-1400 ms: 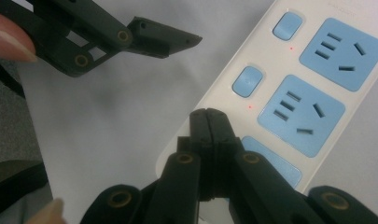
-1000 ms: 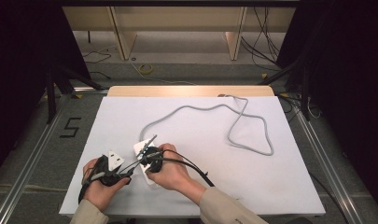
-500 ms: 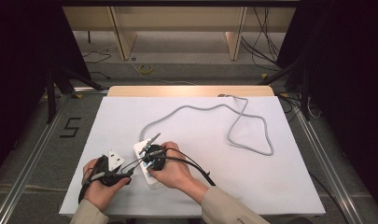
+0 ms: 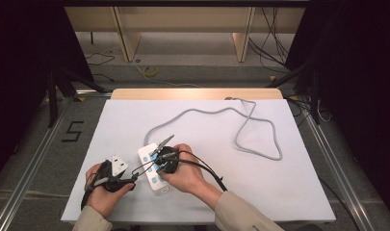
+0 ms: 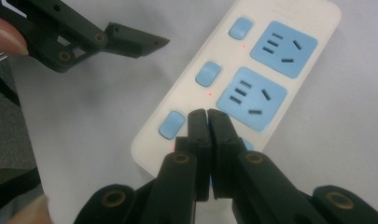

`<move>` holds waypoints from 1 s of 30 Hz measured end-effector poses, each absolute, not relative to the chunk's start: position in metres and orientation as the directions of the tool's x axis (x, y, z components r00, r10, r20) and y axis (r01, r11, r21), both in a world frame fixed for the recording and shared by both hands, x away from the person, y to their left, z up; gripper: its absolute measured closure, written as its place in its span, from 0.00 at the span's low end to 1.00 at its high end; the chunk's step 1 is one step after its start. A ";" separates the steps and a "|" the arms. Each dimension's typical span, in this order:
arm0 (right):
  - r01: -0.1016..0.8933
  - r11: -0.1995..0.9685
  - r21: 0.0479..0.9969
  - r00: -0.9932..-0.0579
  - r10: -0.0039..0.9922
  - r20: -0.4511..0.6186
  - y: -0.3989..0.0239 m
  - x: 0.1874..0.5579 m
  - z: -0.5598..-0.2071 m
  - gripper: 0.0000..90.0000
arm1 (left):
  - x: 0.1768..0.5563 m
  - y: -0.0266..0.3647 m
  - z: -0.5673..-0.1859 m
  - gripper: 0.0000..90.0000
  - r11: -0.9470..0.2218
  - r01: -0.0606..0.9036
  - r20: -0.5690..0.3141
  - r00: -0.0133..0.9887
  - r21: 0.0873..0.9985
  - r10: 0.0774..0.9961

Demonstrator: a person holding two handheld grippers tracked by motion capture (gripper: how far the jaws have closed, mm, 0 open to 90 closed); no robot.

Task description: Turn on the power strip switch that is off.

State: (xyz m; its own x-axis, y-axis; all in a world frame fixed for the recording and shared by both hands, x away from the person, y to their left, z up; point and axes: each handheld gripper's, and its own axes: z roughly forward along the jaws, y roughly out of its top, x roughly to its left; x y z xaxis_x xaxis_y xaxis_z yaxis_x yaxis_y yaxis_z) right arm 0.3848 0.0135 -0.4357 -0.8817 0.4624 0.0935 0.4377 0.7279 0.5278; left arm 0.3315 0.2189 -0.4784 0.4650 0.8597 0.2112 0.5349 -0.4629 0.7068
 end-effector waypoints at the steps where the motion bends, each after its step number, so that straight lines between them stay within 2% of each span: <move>1: 0.440 0.725 0.529 -0.880 0.466 0.094 0.012 0.385 -0.435 0.98 | 0.332 0.219 -0.478 0.32 -0.463 0.535 0.211 0.465 0.707 0.860; 30: 0.494 0.676 0.546 -0.839 0.536 0.095 -0.047 0.392 -0.427 0.93 | 0.331 0.218 -0.479 0.32 -0.462 0.535 0.211 0.464 0.707 0.860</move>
State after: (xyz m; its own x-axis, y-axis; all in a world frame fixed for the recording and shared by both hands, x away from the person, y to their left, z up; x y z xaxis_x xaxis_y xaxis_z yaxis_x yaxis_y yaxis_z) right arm 0.3917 -0.0469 -0.4271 -0.8386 0.5363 0.0954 0.4944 0.6759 0.5465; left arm 0.3310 0.2178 -0.4788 0.4641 0.8602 0.2112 0.5354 -0.4624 0.7068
